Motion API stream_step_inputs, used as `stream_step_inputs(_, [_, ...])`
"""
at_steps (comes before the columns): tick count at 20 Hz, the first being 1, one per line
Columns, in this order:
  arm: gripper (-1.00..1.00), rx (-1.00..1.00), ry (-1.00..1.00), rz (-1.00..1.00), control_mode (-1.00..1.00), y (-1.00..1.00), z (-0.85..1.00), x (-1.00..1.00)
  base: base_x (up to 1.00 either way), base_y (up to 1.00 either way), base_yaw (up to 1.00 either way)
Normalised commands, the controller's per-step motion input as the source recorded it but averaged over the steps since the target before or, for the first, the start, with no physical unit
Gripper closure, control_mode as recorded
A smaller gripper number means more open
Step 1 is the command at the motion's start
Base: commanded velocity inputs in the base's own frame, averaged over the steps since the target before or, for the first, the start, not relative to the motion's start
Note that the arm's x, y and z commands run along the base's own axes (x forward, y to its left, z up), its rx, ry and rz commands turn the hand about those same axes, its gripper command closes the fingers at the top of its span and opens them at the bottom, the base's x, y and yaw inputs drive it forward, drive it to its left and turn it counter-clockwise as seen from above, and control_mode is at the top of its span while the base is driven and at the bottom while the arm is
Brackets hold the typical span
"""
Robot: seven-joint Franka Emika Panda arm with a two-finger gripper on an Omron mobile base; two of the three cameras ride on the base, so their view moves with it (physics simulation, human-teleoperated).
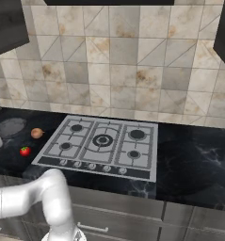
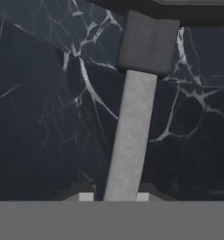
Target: Place the pan on the rear right burner on the stove. Then place the tomato and the onion in the pan and turn on the rear right burner.
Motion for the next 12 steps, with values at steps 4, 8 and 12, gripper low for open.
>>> stream_step_inputs(4, [1.0, 0.08, -0.36, -0.03, -1.0, -0.71, 0.07, -0.97, 0.0, 0.0, 0.0])
stream_step_inputs(8, [1.0, 0.19, -0.45, -0.06, -1.0, -0.8, 0.43, -0.93, 0.0, 0.0, 0.0])
stream_step_inputs(12, [1.0, 0.28, -0.45, -0.09, -1.0, -0.74, 0.78, -0.87, 0.0, 0.0, 0.0])
